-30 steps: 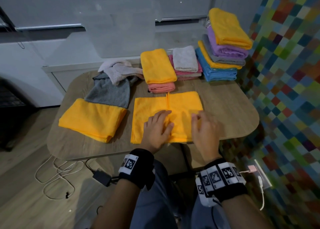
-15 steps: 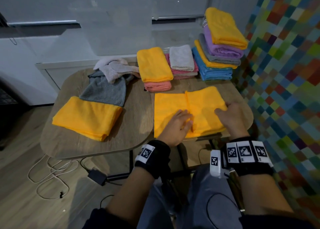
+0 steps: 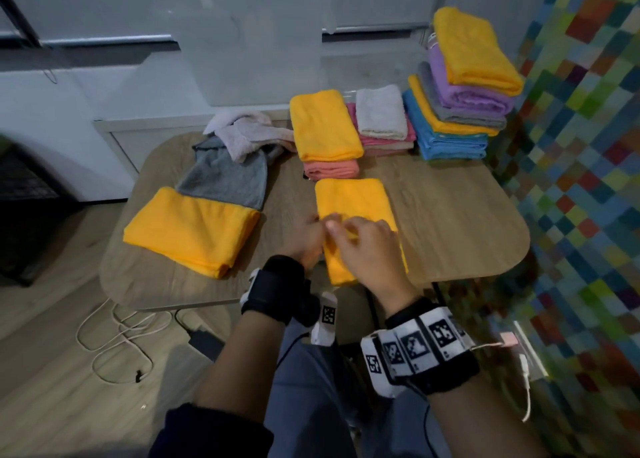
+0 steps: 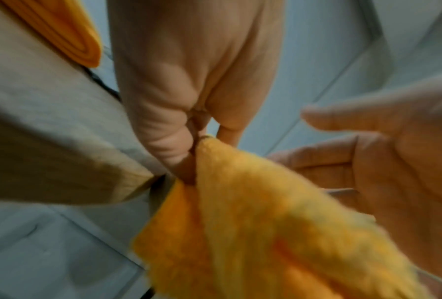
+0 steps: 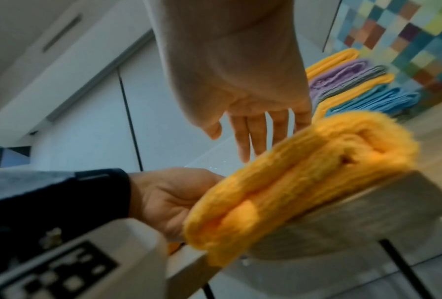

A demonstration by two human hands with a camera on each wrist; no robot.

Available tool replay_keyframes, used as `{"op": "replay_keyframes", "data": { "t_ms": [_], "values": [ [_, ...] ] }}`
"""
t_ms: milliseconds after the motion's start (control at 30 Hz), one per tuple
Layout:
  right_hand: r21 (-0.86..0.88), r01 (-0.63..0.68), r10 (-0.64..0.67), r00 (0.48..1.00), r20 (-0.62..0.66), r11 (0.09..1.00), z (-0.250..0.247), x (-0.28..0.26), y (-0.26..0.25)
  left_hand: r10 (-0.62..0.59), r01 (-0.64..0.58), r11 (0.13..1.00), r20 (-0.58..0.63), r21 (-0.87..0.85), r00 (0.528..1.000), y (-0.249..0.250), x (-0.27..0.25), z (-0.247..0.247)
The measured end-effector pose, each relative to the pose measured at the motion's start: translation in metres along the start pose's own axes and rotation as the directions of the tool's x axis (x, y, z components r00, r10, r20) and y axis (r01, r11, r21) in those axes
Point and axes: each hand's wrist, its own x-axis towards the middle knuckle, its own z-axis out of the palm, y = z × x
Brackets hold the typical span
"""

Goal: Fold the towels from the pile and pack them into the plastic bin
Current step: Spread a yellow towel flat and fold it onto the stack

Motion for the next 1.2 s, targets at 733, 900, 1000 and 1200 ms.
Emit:
{"op": "replay_keyframes", "data": {
  "t_ms": [733,900,1000,1200],
  "values": [
    [0.350,-0.539,0.463,0.840,0.283,0.766,-0.018,0.042,0.058,0.281,-0.154,0.673,-0.058,0.723,0.958,0.012,-0.009,0.022],
    [0.530,-0.518,0.422,0.855,0.301,0.671,-0.029,0.064,0.034,0.468,-0.431,0.873,-0.150,0.227,0.871,0.036,-0.012,0.006],
    [0.639,-0.354,0.330,0.930,0.162,0.683,-0.037,0.094,0.012,0.617,-0.600,0.787,-0.153,0.143,0.772,0.070,-0.009,-0.008],
    [0.621,-0.059,0.150,0.984,-0.094,0.781,-0.052,0.182,-0.023,0.695,-0.692,0.717,-0.021,0.083,0.719,0.135,0.042,-0.037]
  ]
}}
